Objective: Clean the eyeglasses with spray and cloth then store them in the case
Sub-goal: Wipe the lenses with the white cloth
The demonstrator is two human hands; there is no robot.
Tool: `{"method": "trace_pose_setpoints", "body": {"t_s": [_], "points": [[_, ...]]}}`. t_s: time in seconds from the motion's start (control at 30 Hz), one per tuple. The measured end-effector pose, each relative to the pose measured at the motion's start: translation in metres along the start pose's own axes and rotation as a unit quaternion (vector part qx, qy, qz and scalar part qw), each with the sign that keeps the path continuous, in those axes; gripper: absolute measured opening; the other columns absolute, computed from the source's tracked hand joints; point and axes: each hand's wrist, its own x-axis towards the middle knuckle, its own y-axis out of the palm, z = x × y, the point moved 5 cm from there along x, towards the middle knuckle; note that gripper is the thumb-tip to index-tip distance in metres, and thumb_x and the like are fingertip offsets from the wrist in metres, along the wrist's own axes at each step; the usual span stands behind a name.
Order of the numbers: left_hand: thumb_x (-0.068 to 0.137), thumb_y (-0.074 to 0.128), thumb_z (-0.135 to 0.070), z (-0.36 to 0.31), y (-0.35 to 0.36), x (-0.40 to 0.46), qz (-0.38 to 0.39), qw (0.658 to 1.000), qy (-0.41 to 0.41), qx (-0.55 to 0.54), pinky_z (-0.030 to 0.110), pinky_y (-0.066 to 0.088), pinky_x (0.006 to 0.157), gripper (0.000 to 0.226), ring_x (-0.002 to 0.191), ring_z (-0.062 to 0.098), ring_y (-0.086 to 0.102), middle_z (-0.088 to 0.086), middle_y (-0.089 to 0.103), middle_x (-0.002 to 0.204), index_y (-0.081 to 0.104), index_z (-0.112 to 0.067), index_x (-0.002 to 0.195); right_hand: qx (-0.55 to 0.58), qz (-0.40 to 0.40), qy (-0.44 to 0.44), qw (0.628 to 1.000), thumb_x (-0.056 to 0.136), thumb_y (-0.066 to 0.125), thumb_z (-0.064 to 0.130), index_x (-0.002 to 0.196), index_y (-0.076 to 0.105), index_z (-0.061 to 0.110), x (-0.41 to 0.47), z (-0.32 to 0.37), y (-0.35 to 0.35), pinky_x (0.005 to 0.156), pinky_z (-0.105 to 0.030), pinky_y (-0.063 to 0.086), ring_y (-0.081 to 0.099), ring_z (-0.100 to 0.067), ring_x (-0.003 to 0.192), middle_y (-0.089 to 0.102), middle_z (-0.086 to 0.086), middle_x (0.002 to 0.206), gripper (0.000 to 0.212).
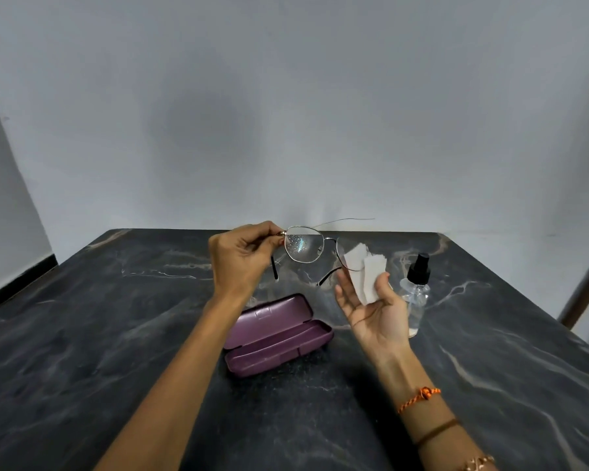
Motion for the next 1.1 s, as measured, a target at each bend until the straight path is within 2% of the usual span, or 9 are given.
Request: {"method": "trace_pose_setpoints", "body": {"t_s": [0.23, 0.37, 0.47, 0.6, 0.7, 0.77, 0.93, 1.0, 1.1], "points": [[0.070, 0.069, 0.013, 0.006, 0.008, 0.000, -0.088, 0.996, -0.031, 0.001, 0.007, 0.050, 0.064, 0.032, 0.065, -0.011, 0.063, -0.001, 0.065, 0.083, 0.062, -0.004, 0.095, 0.023, -0.027, -0.019, 0.999, 0.096, 0.039, 0.021, 0.094, 0.056, 0.013, 0.003, 0.005, -0.003, 0.057, -0.028, 0.057, 0.070, -0.015, 0.059, 0.074, -0.001, 0.066, 0.020], [0.069, 0.069, 0.013, -0.002, 0.020, -0.007, -0.076, 0.997, 0.015, 0.017, 0.006, 0.049, 0.063, 0.026, 0.065, -0.015, 0.060, 0.000, 0.065, 0.078, 0.066, -0.003, 0.090, -0.064, -0.037, -0.017, 0.997, 0.093, 0.045, 0.012, 0.089, 0.059, 0.011, 0.005, -0.004, -0.004, 0.053, -0.022, 0.056, 0.068, -0.008, 0.058, 0.072, 0.002, 0.065, 0.014], [0.069, 0.069, 0.010, -0.005, 0.023, -0.007, -0.070, 0.996, 0.042, 0.026, 0.005, 0.049, 0.063, 0.016, 0.064, -0.018, 0.058, 0.000, 0.064, 0.077, 0.069, 0.004, 0.083, -0.110, -0.047, -0.030, 0.992, 0.092, 0.048, 0.010, 0.085, 0.059, 0.016, 0.007, -0.008, -0.006, 0.054, -0.022, 0.052, 0.064, -0.008, 0.061, 0.068, 0.003, 0.071, 0.014], [0.068, 0.071, 0.003, -0.005, 0.025, -0.008, -0.061, 0.994, 0.077, 0.042, 0.007, 0.049, 0.060, 0.009, 0.061, -0.018, 0.057, -0.003, 0.064, 0.073, 0.071, 0.003, 0.077, -0.132, -0.041, -0.048, 0.989, 0.092, 0.048, 0.013, 0.083, 0.056, 0.023, 0.006, -0.008, -0.004, 0.060, -0.024, 0.049, 0.058, -0.013, 0.076, 0.061, 0.002, 0.087, 0.015], [0.067, 0.071, 0.000, -0.007, 0.030, -0.012, -0.050, 0.994, 0.084, 0.049, 0.011, 0.050, 0.057, 0.007, 0.058, -0.017, 0.056, -0.005, 0.064, 0.069, 0.072, 0.002, 0.074, -0.103, -0.030, -0.054, 0.993, 0.093, 0.047, 0.015, 0.082, 0.054, 0.024, 0.001, -0.006, 0.003, 0.066, -0.027, 0.051, 0.058, -0.014, 0.084, 0.059, 0.003, 0.094, 0.016], [0.067, 0.071, 0.001, -0.007, 0.036, -0.017, -0.038, 0.994, 0.089, 0.056, 0.007, 0.048, 0.055, 0.007, 0.057, -0.016, 0.056, -0.005, 0.064, 0.068, 0.072, 0.001, 0.074, -0.062, -0.028, -0.045, 0.997, 0.093, 0.046, 0.015, 0.084, 0.054, 0.024, -0.002, -0.007, 0.007, 0.073, -0.031, 0.050, 0.057, -0.016, 0.088, 0.058, 0.002, 0.097, 0.014], [0.070, 0.069, -0.005, -0.004, 0.047, -0.031, -0.011, 0.989, 0.126, 0.077, 0.023, 0.050, 0.048, 0.007, 0.056, 0.012, 0.060, 0.009, 0.070, 0.062, 0.072, 0.001, 0.072, 0.045, -0.023, 0.018, 0.999, 0.093, 0.045, 0.017, 0.090, 0.055, 0.020, -0.006, -0.011, 0.010, 0.081, -0.040, 0.051, 0.059, -0.024, 0.095, 0.061, -0.005, 0.102, 0.011], [0.068, 0.070, 0.001, -0.002, 0.048, -0.033, -0.012, 0.987, 0.133, 0.095, 0.018, 0.049, 0.051, 0.005, 0.060, 0.008, 0.060, 0.006, 0.070, 0.065, 0.072, 0.002, 0.072, 0.081, -0.012, 0.033, 0.996, 0.093, 0.045, 0.017, 0.093, 0.054, 0.018, -0.007, -0.012, 0.010, 0.081, -0.044, 0.051, 0.060, -0.026, 0.096, 0.063, -0.006, 0.103, 0.009], [0.067, 0.070, 0.007, 0.001, 0.047, -0.035, 0.004, 0.987, 0.129, 0.095, 0.007, 0.045, 0.053, 0.006, 0.062, 0.000, 0.056, -0.004, 0.064, 0.068, 0.071, 0.003, 0.072, 0.083, 0.008, 0.045, 0.995, 0.093, 0.045, 0.018, 0.093, 0.053, 0.019, -0.007, -0.012, 0.011, 0.072, -0.043, 0.055, 0.062, -0.025, 0.093, 0.064, -0.004, 0.103, 0.008]]}}
